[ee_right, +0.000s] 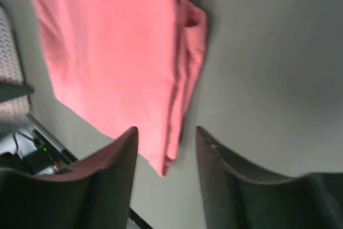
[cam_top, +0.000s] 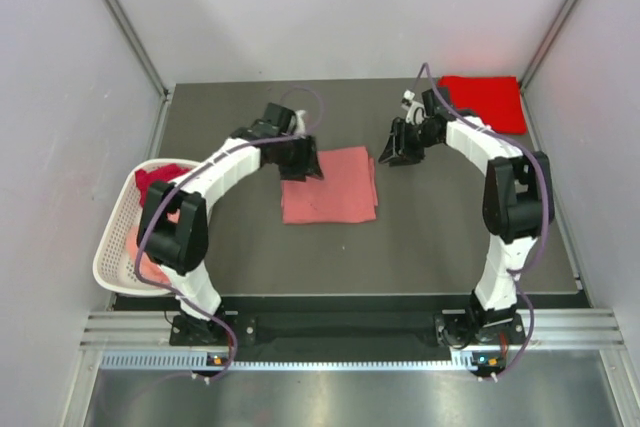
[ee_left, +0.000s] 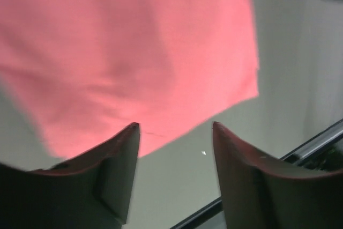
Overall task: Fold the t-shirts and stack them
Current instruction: Neatly place the folded tshirt to the corner
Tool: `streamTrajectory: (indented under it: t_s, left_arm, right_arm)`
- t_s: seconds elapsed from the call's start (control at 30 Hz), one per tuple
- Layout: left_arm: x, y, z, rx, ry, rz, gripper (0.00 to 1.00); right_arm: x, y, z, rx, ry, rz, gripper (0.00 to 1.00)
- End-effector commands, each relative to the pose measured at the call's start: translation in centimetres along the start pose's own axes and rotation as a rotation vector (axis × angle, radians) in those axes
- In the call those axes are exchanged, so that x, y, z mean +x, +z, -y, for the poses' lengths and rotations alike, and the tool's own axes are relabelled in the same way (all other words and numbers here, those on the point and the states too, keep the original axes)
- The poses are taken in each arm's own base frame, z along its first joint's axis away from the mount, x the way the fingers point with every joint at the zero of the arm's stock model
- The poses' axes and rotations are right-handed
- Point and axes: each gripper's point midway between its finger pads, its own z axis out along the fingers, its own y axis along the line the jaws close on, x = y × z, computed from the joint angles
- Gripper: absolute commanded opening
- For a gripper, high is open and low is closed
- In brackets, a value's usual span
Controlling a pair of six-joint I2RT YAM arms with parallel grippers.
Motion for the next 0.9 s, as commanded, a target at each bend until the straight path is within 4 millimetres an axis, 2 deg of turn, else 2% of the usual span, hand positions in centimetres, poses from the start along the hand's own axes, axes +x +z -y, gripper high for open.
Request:
streamTrajectory:
  t_s: [0.0, 0.03, 0.07, 0.13, 0.17, 0.2, 0.27, 0.3, 0.37, 0.4, 0.47, 0.67, 0.87]
  left_arm:
    - [1.3, -0.6, 6.2, 0.024, 0.249, 0.067, 0.63]
    - [3.1, 0.0, 8.6, 0.029, 0.323, 0.06, 0.65]
    - [3.0, 0.5, 8.9, -0.032, 0.386, 0.09, 0.66]
    - [5.5, 1.6, 11.7, -0.055, 0.526, 0.089, 0.71]
    - [5.8, 2.0, 12.6, -0.073, 0.575, 0.105, 0.72]
    - [6.7, 3.3, 12.6, -0.1, 0.639, 0.078, 0.72]
    - [8.2, 4.3, 13.4, -0.161, 0.726, 0.076, 0.72]
    - [9.6, 5.6, 13.3, -0.179, 0.769, 0.046, 0.72]
    - [10.0, 6.4, 13.3, -0.216, 0.809, 0.045, 0.72]
    - [11.1, 7.4, 13.0, -0.244, 0.851, 0.025, 0.72]
    - [11.1, 8.5, 11.9, -0.338, 0.89, 0.034, 0.71]
    - [10.8, 10.1, 9.4, -0.531, 0.945, 0.049, 0.65]
    - [11.2, 11.2, 9.6, -0.514, 0.963, 0.031, 0.59]
  right_arm:
    - [-0.9, 0.4, 0.6, -0.003, 0.002, -0.02, 0.49]
    - [-0.9, 0.1, 1.4, 0.007, 0.025, -0.025, 0.5]
    - [-0.9, -0.1, 1.7, 0.004, 0.042, -0.025, 0.53]
    - [-0.9, -0.7, 2.4, 0.004, 0.064, -0.021, 0.54]
    - [-0.8, -0.9, 2.8, 0.008, 0.071, -0.021, 0.55]
    - [-0.3, -1.2, 3.3, 0.023, 0.08, -0.022, 0.56]
    - [-0.1, -1.9, 4.2, 0.035, 0.095, -0.012, 0.6]
    - [0.5, -2.3, 4.5, 0.039, 0.101, -0.014, 0.61]
    - [0.9, -2.8, 5.0, 0.046, 0.11, -0.004, 0.63]
    - [1.5, -2.9, 5.3, 0.049, 0.118, -0.004, 0.64]
    - [2.0, -3.0, 5.3, 0.048, 0.121, -0.005, 0.65]
    - [3.1, -3.0, 4.8, 0.011, 0.138, 0.015, 0.65]
    - [3.9, -2.6, 4.0, -0.015, 0.145, 0.019, 0.66]
